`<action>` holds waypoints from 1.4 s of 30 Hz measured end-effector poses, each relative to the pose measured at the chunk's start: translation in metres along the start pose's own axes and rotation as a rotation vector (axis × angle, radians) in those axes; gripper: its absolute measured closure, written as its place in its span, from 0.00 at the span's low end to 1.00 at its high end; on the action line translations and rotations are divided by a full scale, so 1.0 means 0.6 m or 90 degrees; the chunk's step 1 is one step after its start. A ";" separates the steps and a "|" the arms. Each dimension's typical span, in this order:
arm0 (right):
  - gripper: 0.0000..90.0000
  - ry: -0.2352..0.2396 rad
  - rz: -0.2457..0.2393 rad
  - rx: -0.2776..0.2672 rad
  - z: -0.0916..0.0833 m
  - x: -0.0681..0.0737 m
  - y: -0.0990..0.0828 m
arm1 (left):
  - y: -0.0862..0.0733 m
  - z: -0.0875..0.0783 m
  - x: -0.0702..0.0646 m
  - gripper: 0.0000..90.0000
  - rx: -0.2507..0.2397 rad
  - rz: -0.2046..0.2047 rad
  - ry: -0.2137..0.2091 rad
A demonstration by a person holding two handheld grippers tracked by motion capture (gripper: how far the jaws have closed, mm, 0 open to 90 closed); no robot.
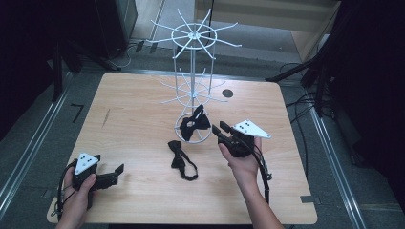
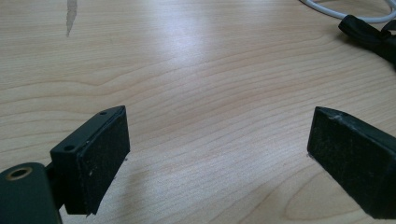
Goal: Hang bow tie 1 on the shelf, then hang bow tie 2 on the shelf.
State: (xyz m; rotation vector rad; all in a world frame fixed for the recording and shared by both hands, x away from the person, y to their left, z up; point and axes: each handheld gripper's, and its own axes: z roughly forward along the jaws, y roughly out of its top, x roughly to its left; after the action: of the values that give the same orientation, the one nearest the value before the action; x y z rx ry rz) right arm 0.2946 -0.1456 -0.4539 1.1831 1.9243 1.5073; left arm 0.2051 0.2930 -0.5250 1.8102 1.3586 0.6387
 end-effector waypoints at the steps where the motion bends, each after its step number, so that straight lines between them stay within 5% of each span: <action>1: 0.68 0.002 -0.001 0.006 -0.001 0.000 -0.002 | 0.000 0.000 0.000 0.07 0.000 0.000 0.000; 13: 0.44 0.006 -0.007 0.061 -0.001 0.007 -0.027 | 0.000 -0.001 0.000 0.07 -0.001 0.004 -0.003; 42: 0.39 0.061 -0.045 0.170 0.027 0.086 -0.097 | -0.001 -0.001 -0.001 0.07 0.003 0.006 -0.003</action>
State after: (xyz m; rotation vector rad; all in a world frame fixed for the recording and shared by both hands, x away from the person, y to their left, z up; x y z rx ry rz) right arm 0.2576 -0.0968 -0.5047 1.1533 2.2624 1.3231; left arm 0.2039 0.2924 -0.5248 1.8211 1.3506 0.6356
